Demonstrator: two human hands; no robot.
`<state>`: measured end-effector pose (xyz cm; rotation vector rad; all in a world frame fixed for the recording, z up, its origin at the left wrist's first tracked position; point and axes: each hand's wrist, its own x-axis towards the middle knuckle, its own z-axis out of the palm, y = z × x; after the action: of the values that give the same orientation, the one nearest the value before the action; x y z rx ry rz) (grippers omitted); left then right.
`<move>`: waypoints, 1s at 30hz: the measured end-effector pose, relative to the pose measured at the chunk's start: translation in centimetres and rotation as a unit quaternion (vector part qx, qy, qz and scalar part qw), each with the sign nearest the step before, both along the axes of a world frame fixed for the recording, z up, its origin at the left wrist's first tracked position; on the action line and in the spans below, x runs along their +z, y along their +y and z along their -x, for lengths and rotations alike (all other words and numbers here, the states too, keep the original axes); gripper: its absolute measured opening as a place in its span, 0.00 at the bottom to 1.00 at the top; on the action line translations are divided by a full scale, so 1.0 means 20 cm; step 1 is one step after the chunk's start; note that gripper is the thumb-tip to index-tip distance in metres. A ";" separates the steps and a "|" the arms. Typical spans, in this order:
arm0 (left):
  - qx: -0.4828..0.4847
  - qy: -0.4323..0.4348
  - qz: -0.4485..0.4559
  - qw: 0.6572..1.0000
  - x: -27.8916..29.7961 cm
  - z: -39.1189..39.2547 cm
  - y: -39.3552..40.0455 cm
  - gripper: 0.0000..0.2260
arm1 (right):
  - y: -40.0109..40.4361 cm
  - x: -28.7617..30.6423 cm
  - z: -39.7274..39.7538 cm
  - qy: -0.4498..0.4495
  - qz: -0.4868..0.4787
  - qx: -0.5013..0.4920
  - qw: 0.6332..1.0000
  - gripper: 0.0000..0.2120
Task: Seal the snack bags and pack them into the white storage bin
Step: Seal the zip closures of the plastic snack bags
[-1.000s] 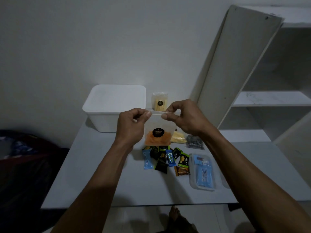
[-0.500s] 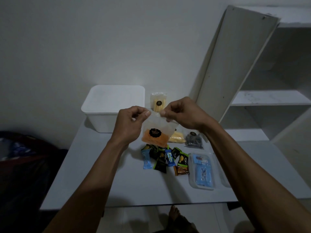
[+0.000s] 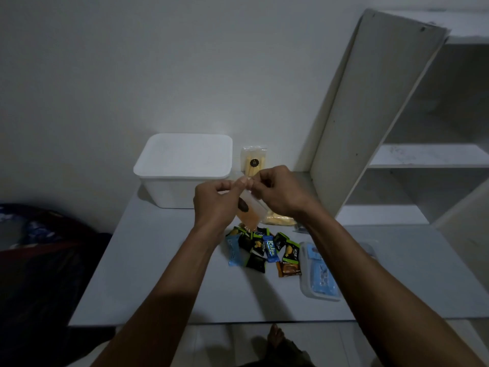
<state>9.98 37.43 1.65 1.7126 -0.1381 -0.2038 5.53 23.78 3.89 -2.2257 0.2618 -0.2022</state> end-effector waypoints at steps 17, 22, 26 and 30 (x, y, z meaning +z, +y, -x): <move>0.077 0.068 0.043 0.994 0.03 -0.04 -0.01 0.09 | 0.02 -0.06 0.09 0.026 -0.036 -0.011 0.999 0.10; 0.076 0.067 0.037 0.994 0.04 -0.04 -0.01 0.07 | 0.02 -0.09 0.10 0.000 -0.071 -0.032 0.997 0.12; 0.074 0.061 0.037 0.995 0.04 -0.02 -0.02 0.07 | 0.04 -0.11 0.08 -0.023 -0.049 -0.036 0.998 0.07; 0.060 0.059 0.015 0.996 0.02 0.01 -0.03 0.09 | 0.06 -0.13 0.03 -0.053 -0.037 -0.065 0.996 0.08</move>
<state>9.71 36.84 2.00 1.6680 0.0487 -0.2120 4.89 24.96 1.30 -2.1190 0.3500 -0.3735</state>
